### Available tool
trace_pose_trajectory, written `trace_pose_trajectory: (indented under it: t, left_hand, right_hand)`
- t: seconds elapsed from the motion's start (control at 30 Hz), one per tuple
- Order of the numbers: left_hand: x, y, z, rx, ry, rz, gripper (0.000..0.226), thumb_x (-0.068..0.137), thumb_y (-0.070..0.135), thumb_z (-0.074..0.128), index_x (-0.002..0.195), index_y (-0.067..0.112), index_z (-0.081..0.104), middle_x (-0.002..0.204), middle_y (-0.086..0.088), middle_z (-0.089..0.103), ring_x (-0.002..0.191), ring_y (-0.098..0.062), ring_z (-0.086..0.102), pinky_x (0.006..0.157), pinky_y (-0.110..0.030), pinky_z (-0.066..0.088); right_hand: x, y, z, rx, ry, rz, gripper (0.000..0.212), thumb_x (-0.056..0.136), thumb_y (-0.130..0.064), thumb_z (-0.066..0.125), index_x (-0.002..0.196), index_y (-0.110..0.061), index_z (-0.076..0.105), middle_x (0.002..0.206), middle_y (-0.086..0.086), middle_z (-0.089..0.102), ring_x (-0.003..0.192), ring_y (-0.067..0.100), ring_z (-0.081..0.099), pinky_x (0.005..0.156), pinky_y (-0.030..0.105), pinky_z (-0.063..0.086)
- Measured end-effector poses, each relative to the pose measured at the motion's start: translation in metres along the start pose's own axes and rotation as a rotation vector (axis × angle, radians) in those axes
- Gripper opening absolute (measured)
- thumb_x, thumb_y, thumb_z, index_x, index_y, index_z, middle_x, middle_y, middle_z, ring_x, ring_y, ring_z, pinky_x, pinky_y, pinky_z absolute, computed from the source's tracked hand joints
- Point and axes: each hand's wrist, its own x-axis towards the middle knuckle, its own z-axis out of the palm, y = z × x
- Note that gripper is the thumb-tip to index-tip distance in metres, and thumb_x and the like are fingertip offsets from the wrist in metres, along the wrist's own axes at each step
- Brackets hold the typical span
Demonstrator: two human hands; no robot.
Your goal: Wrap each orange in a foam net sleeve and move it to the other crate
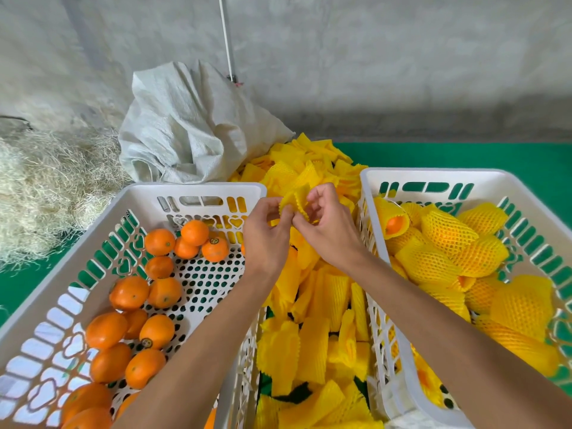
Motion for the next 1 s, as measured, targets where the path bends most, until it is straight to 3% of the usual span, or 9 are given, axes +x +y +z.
trace_pose_trajectory:
  t: [0.1,0.2,0.3,0.4,0.47,0.57,0.73,0.87,1.0]
  left_hand:
    - [-0.001,-0.001,0.001,0.018,-0.035,0.021,0.012,0.101,0.019,0.069,0.108,0.009,0.071,0.099,0.002,0.073,0.096,-0.009,0.068,0.087,-0.025,0.055]
    - [-0.004,-0.001,0.000,0.048,-0.026,0.057,0.007,0.098,0.011,0.071,0.104,0.013,0.069,0.098,0.006,0.069,0.092,0.008,0.060,0.080,-0.007,0.045]
    - [-0.004,-0.001,-0.001,0.073,-0.015,0.077,0.018,0.095,0.003,0.069,0.104,0.017,0.063,0.102,0.000,0.067,0.093,0.006,0.059,0.076,-0.010,0.047]
    - [-0.004,-0.001,-0.001,0.106,-0.015,0.080,0.029,0.093,0.002,0.068,0.114,0.019,0.062,0.103,0.001,0.063,0.096,-0.003,0.059,0.076,-0.019,0.053]
    - [-0.004,-0.002,0.000,0.135,-0.004,0.082,0.034,0.091,0.003,0.070,0.122,0.016,0.065,0.103,0.001,0.062,0.098,-0.004,0.059,0.079,-0.022,0.055]
    - [-0.004,-0.002,0.001,0.186,-0.002,0.122,0.032,0.088,0.009,0.072,0.120,0.015,0.071,0.100,0.002,0.063,0.095,-0.005,0.060,0.081,-0.030,0.057]
    - [-0.006,-0.003,0.003,0.278,-0.044,0.213,0.019,0.091,0.015,0.072,0.109,0.013,0.076,0.096,0.002,0.063,0.085,-0.009,0.063,0.077,-0.035,0.057]
    - [-0.007,-0.006,0.003,0.346,-0.098,0.246,0.008,0.091,0.013,0.072,0.098,0.009,0.073,0.093,-0.002,0.062,0.081,-0.012,0.061,0.074,-0.034,0.056]
    - [-0.007,-0.008,0.004,0.349,-0.129,0.230,0.009,0.092,0.012,0.071,0.100,0.009,0.073,0.097,-0.001,0.062,0.085,-0.011,0.062,0.077,-0.034,0.057]
  right_hand:
    - [0.001,-0.004,-0.003,0.103,-0.011,0.225,0.017,0.101,-0.039,0.057,0.107,-0.023,0.053,0.076,-0.001,0.069,0.058,0.013,0.070,0.050,0.030,0.054]
    - [0.006,-0.008,-0.008,0.340,0.004,0.554,0.031,0.104,-0.033,0.049,0.084,-0.011,0.058,0.054,0.000,0.063,0.044,0.019,0.063,0.042,0.028,0.051]
    - [0.011,-0.016,-0.013,0.774,-0.011,0.922,0.035,0.105,-0.036,0.051,0.077,-0.015,0.056,0.045,-0.005,0.050,0.036,0.009,0.046,0.035,0.019,0.038]
    - [0.015,-0.019,-0.018,1.236,-0.054,1.109,0.039,0.107,-0.039,0.048,0.085,-0.010,0.062,0.042,-0.010,0.046,0.031,0.001,0.043,0.030,0.013,0.033]
    - [0.016,-0.018,-0.018,1.340,-0.055,1.102,0.039,0.108,-0.036,0.047,0.090,-0.006,0.064,0.042,-0.010,0.044,0.030,0.000,0.041,0.030,0.012,0.033]
    - [0.014,-0.016,-0.013,1.285,-0.031,1.023,0.033,0.109,-0.031,0.047,0.094,-0.006,0.062,0.043,-0.010,0.042,0.030,0.002,0.037,0.031,0.013,0.030]
    - [0.022,-0.012,-0.010,1.175,0.099,0.999,0.026,0.105,-0.023,0.057,0.081,-0.013,0.055,0.052,-0.004,0.049,0.037,0.004,0.041,0.033,0.017,0.032]
    - [0.020,-0.011,-0.008,1.169,0.094,0.933,0.016,0.104,-0.019,0.057,0.096,-0.006,0.063,0.081,0.008,0.063,0.069,0.014,0.061,0.054,0.020,0.057]
    - [0.018,-0.015,-0.001,1.158,0.139,0.858,0.011,0.102,-0.008,0.057,0.100,-0.002,0.065,0.092,0.014,0.068,0.077,0.019,0.065,0.069,0.025,0.057]
